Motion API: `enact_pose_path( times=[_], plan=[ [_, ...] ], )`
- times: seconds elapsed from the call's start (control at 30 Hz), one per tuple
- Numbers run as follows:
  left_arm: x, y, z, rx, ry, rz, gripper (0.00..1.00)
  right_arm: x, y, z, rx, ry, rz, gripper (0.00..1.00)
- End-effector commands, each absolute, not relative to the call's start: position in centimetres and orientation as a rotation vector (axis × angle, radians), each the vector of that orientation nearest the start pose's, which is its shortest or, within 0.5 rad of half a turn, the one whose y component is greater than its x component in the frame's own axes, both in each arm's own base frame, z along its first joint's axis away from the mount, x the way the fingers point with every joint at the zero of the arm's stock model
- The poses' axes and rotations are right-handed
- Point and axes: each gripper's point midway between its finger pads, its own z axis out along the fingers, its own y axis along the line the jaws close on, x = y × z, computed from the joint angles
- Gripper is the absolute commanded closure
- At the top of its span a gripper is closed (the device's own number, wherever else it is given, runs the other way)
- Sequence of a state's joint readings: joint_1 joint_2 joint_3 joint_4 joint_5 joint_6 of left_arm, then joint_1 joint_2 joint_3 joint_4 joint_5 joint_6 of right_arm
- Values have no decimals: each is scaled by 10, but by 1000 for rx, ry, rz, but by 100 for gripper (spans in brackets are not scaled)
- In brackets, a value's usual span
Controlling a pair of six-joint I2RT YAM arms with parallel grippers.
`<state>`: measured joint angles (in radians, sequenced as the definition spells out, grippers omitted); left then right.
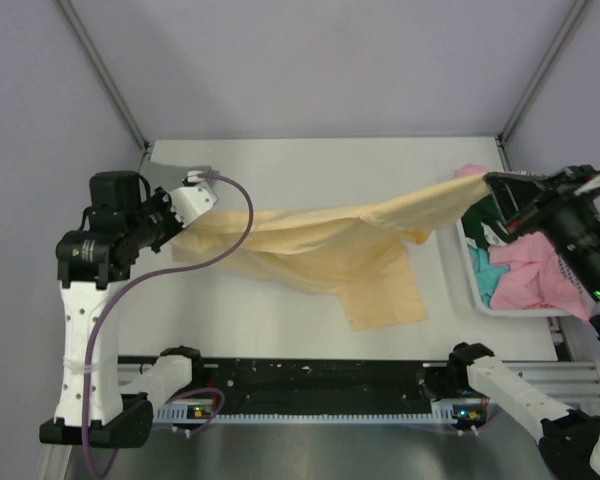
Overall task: Fold and stack the t-shirts
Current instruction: Flatten out the tshirt
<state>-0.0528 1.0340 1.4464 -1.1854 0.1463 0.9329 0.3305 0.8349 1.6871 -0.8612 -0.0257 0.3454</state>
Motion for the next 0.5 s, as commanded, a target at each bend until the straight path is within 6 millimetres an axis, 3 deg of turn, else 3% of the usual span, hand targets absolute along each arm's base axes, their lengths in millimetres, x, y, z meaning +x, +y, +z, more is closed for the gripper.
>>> enact_pose_path(
  times=[0.0,0.13,0.23,0.3,0.37,0.47],
  plan=[
    [197,-14,358,1181,1921,238,100,130,77,563,-89,1386,619,100],
    [161,-21,392,1186,1827,235,100,85,72,605,-122,1242,685,100],
    [151,-18,404,1122,1810,256,100,70,63,624,-108,1173,670,100],
    [153,-17,402,1105,1833,248,100,84,53,627,-49,1178,617,100],
    [161,-21,394,1120,1859,210,100,112,53,625,-8,1210,576,100],
    [186,-25,379,1106,1920,154,100,183,64,614,22,1304,490,100]
  ],
)
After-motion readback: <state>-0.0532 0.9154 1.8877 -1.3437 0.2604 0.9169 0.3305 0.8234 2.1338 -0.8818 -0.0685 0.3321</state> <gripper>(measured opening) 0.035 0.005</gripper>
